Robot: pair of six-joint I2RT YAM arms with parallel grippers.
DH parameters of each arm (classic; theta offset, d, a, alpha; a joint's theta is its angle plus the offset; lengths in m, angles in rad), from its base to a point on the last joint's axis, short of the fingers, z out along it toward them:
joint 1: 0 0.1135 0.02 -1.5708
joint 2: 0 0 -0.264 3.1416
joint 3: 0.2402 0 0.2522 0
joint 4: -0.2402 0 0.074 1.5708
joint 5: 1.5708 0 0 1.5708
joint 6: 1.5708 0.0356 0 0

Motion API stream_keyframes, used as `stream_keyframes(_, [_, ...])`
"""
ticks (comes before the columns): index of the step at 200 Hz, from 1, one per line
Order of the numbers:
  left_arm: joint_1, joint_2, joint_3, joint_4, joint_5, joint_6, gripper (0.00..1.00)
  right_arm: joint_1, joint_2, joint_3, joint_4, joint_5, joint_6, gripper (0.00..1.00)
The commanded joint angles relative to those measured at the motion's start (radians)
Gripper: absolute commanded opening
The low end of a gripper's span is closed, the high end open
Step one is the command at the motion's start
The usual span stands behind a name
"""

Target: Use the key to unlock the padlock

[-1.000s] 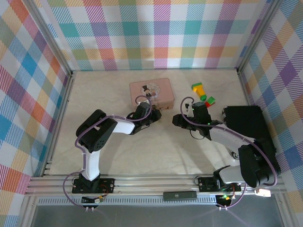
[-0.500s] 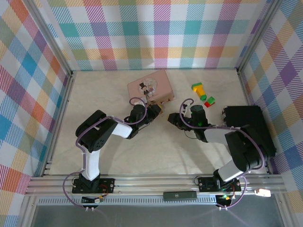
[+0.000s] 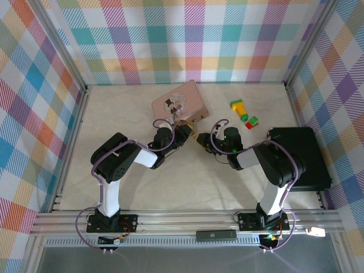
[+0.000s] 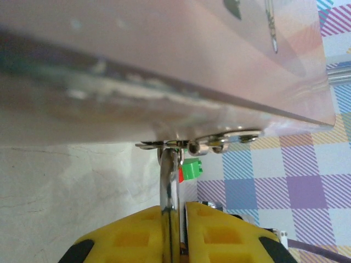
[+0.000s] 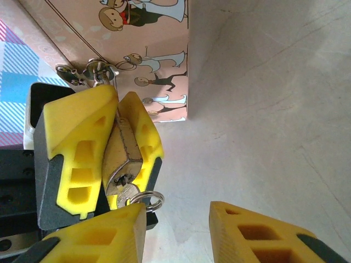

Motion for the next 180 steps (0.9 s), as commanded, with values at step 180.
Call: stream_keyframes(180, [-0.010, 0.058, -0.018, 0.074, -0.034, -0.124, 0.00, 0.032, -0.054, -0.043, 0.208, 0.069, 0.111, 0.29])
